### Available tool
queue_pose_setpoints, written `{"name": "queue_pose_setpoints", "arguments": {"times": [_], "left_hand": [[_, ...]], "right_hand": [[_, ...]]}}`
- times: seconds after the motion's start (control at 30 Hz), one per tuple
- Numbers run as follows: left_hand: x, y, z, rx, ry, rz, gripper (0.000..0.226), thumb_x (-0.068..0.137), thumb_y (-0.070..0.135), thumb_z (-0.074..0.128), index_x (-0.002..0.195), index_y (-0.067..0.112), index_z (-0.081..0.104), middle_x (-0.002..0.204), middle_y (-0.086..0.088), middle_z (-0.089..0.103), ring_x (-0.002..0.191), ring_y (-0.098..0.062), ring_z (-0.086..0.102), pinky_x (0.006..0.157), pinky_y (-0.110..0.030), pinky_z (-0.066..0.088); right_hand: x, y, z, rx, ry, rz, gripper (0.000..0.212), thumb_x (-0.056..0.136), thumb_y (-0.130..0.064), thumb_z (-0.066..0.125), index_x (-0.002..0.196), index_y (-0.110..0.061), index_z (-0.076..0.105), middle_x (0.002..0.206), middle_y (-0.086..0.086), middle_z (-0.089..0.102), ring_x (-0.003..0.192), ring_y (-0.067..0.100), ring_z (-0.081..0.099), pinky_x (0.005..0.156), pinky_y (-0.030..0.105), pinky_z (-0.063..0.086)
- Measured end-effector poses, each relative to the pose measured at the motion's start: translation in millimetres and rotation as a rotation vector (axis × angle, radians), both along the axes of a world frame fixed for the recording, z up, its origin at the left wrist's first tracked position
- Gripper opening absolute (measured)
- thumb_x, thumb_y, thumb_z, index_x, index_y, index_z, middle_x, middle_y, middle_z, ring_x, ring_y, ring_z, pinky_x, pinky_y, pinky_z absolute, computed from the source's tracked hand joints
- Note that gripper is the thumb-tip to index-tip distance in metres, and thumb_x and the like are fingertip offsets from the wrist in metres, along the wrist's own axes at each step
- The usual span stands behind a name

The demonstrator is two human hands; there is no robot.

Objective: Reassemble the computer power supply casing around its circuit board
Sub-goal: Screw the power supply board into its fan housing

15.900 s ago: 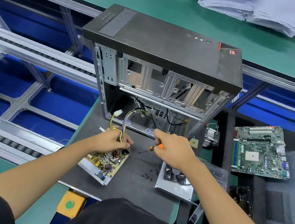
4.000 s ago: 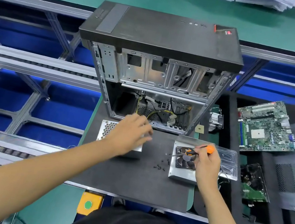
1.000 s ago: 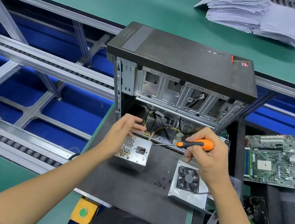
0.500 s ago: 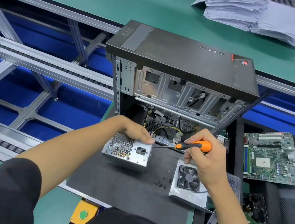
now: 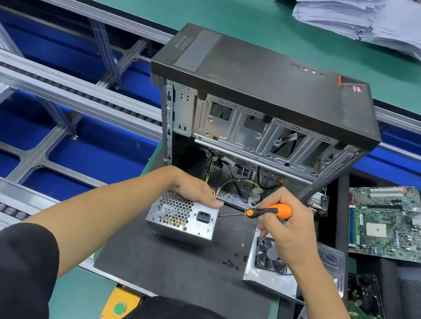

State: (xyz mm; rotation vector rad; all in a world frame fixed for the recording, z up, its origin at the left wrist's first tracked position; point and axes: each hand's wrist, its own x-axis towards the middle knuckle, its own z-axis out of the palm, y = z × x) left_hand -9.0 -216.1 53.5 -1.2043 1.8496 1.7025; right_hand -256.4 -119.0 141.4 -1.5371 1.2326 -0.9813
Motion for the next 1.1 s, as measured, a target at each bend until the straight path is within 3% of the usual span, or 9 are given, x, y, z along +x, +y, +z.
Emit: {"name": "queue_pose_setpoints", "arguments": {"times": [0.07,0.2,0.37,0.43,0.53,0.67,0.83,0.93,1.1], "left_hand": [[-1,-2,-5,-0.016,-0.008,-0.01,0.047,0.1,0.063,0.045,0.082,0.03,0.073,0.074,0.01,0.071,0.068,0.007,0.062,0.095,-0.034,0.045],[0,-5,-13,-0.074,-0.018,-0.03,0.048,0.096,0.068,0.049,0.069,0.032,0.067,0.064,0.017,0.068,0.057,0.001,0.059,0.096,-0.043,0.046],[1,-5,-18,-0.084,0.003,0.005,0.06,0.087,0.077,0.054,0.06,0.025,0.044,0.047,0.02,0.042,0.044,0.001,0.04,0.064,-0.028,0.036],[1,-6,-22,-0.069,-0.02,0.025,0.058,0.082,0.081,0.056,0.06,0.027,0.051,0.051,0.022,0.05,0.054,0.002,0.048,0.071,-0.027,0.041],[2,-12,-29,-0.027,-0.037,0.009,0.049,0.084,0.077,0.055,0.075,0.031,0.07,0.079,0.023,0.072,0.086,0.002,0.06,0.101,-0.033,0.043],[0,-12,-28,-0.036,-0.082,-0.033,0.057,0.091,0.076,0.047,0.094,0.025,0.072,0.11,0.005,0.065,0.109,-0.003,0.056,0.103,-0.037,0.039],[-1,-13,-24,0.024,-0.076,-0.027,0.051,0.092,0.075,0.047,0.084,0.031,0.072,0.089,0.015,0.075,0.083,0.007,0.067,0.097,-0.032,0.041],[0,-11,-24,0.027,-0.06,-0.019,0.05,0.094,0.069,0.051,0.093,0.026,0.076,0.095,0.012,0.077,0.094,-0.002,0.068,0.098,-0.029,0.04],[0,-11,-26,0.019,0.012,0.031,0.051,0.094,0.061,0.058,0.097,0.011,0.065,0.094,-0.004,0.068,0.087,-0.016,0.062,0.095,-0.032,0.046]], "right_hand": [[4,-2,-4,-0.002,0.052,0.015,0.024,0.069,-0.005,0.052,0.075,-0.026,0.063,0.059,0.005,0.063,0.051,0.031,0.058,0.046,0.04,0.054],[13,-5,-13,0.0,0.152,0.038,0.016,0.066,-0.022,0.052,0.075,-0.03,0.063,0.062,0.006,0.063,0.049,0.025,0.06,0.048,0.045,0.054],[14,-7,-20,-0.005,0.205,0.047,0.016,0.066,-0.023,0.052,0.075,-0.032,0.063,0.064,0.006,0.063,0.048,0.022,0.06,0.048,0.047,0.053],[14,-7,-22,0.003,0.208,0.046,0.018,0.066,-0.023,0.051,0.077,-0.03,0.064,0.065,0.006,0.063,0.05,0.025,0.059,0.048,0.049,0.052],[14,-8,-22,0.008,0.23,0.051,0.019,0.066,-0.023,0.051,0.079,-0.029,0.064,0.067,0.006,0.063,0.053,0.028,0.059,0.049,0.052,0.052],[14,-8,-20,0.013,0.245,0.051,0.017,0.066,-0.024,0.052,0.078,-0.03,0.063,0.07,0.005,0.064,0.055,0.03,0.058,0.05,0.053,0.052],[13,-9,-17,0.006,0.235,0.047,0.017,0.066,-0.024,0.052,0.077,-0.029,0.064,0.074,0.007,0.065,0.055,0.031,0.057,0.05,0.053,0.051],[13,-10,-18,0.008,0.226,0.051,0.016,0.066,-0.025,0.052,0.077,-0.029,0.063,0.073,0.007,0.064,0.056,0.033,0.057,0.05,0.054,0.05],[14,-11,-22,0.007,0.252,0.064,0.017,0.067,-0.023,0.053,0.079,-0.029,0.063,0.064,0.005,0.062,0.054,0.03,0.057,0.048,0.051,0.051]]}}
